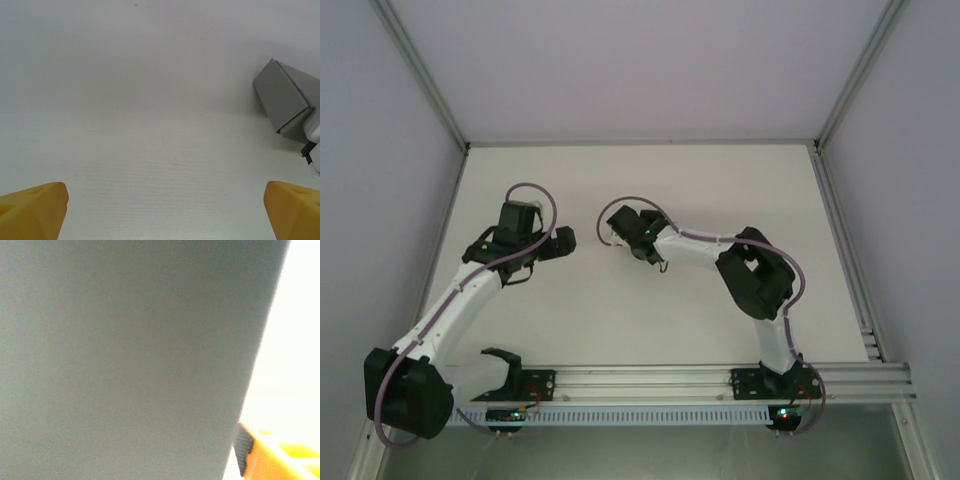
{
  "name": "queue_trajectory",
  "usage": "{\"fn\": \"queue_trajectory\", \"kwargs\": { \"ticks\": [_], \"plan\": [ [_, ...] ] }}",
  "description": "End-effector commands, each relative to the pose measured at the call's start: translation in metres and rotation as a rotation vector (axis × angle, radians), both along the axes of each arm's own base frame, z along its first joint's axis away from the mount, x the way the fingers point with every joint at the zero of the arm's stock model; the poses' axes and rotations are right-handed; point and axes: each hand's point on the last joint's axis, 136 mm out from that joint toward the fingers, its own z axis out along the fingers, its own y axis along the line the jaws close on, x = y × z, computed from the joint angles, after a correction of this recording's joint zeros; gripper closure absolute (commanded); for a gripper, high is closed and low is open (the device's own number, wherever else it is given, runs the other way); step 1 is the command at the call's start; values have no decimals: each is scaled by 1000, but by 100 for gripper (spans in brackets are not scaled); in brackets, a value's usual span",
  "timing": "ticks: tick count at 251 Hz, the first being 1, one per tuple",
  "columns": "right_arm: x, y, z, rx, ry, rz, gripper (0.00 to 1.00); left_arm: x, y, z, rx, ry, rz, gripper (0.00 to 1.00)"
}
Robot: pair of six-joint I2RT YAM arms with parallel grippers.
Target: Assemble paper box
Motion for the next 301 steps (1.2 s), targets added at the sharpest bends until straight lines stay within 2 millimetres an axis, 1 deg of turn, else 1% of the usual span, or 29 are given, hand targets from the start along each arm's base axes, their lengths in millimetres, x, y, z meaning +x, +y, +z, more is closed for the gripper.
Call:
{"fn": "queue_trajectory", "kwargs": {
  "ticks": [1,25,40,58,84,95,106,120,130,140,158,161,169,185,199,216,229,244,256,284,301],
  "plan": [
    [-27,8,0,64,20,-62,17,-6,3,0,-10,1,15,0],
    [-60,14,-11,100,109,-48,9,-7,2,0,-24,-8,11,1],
    [-80,15,-12,112,168,-38,2,-8,2,1,-23,-12,11,0],
    [-101,18,-13,138,248,-16,1,-7,2,3,-23,-18,6,0],
    [-119,24,-9,217,336,22,1,-6,-1,4,-31,-21,-6,0],
    [-122,25,-2,248,337,27,1,-5,-1,5,-32,-23,-4,0],
    [-119,26,11,304,321,24,1,-3,0,6,-29,-29,-1,1],
    [-113,26,34,409,299,0,1,0,3,10,-15,-47,17,0],
    [-104,20,53,500,283,-41,2,4,6,11,0,-62,23,0],
    [-91,7,72,597,261,-109,1,9,11,13,21,-86,31,0],
    [-60,-30,104,772,184,-265,1,20,28,13,80,-121,80,0],
    [-58,-40,100,782,180,-295,1,21,31,12,95,-124,88,0],
    [-47,-63,106,832,137,-360,1,27,42,11,139,-147,118,0],
    [-27,-106,115,928,49,-479,1,37,70,8,223,-197,214,0],
    [-10,-150,115,988,-60,-609,1,43,93,3,276,-233,278,0],
    [0,-196,108,1053,-162,-725,1,45,115,-4,307,-252,317,1],
    [4,-220,98,1115,-215,-765,1,46,127,-9,337,-278,320,0],
    [4,-240,83,1174,-259,-794,1,47,140,-15,389,-326,344,0],
    [4,-252,73,1212,-273,-815,1,46,144,-19,422,-363,344,0],
    [5,-262,51,1223,-302,-811,1,44,141,-25,413,-497,332,1],
    [8,-261,39,1182,-288,-769,1,44,134,-27,375,-583,300,1]
  ]
}}
